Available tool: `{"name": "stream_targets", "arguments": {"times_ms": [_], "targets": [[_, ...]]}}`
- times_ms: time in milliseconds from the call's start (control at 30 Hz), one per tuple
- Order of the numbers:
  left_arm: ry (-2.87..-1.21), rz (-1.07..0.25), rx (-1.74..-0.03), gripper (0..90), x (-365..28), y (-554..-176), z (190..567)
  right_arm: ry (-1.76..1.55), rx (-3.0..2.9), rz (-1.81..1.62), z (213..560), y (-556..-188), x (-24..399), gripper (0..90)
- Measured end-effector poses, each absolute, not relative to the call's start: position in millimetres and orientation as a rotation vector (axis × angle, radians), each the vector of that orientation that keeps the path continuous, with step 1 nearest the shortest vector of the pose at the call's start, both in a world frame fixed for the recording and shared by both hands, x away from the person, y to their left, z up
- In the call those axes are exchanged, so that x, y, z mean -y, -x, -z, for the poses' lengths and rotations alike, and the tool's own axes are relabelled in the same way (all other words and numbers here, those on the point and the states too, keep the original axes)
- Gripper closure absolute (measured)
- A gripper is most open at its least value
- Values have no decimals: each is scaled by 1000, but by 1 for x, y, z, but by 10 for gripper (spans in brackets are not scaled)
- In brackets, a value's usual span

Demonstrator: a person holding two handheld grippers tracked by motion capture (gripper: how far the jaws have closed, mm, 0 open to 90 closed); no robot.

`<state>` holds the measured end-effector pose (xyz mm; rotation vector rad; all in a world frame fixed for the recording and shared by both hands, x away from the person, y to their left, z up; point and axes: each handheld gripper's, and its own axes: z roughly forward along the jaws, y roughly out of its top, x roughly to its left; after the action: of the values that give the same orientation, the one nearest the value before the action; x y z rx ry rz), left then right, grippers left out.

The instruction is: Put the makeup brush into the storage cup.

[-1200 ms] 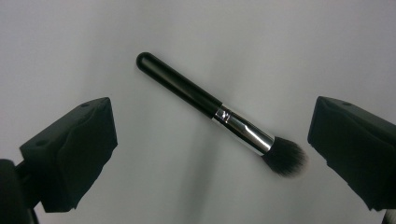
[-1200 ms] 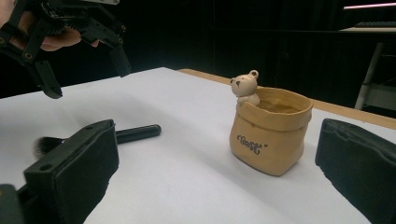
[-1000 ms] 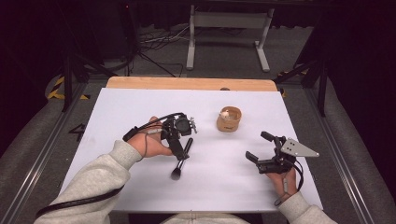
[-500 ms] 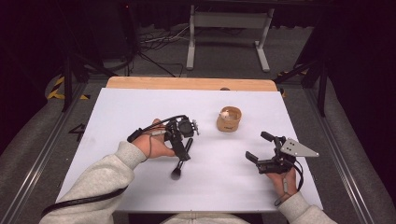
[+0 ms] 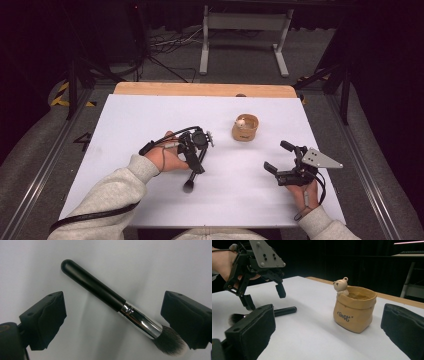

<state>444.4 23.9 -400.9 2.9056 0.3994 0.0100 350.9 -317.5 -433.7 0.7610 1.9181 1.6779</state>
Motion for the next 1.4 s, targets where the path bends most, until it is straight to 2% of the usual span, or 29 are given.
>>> {"name": "stream_targets", "arguments": {"times_ms": [300, 867, 1400], "targets": [[-2907, 8, -403, 79, -22, -442, 411, -761, -1915, -1671, 433, -351, 318, 0], [-2920, 8, -449, 153, -22, -444, 424, -764, -1923, -1654, 434, -350, 318, 0], [-2929, -8, -448, 268, -22, -443, 427, -768, -1925, -1655, 434, -351, 318, 0]]}}
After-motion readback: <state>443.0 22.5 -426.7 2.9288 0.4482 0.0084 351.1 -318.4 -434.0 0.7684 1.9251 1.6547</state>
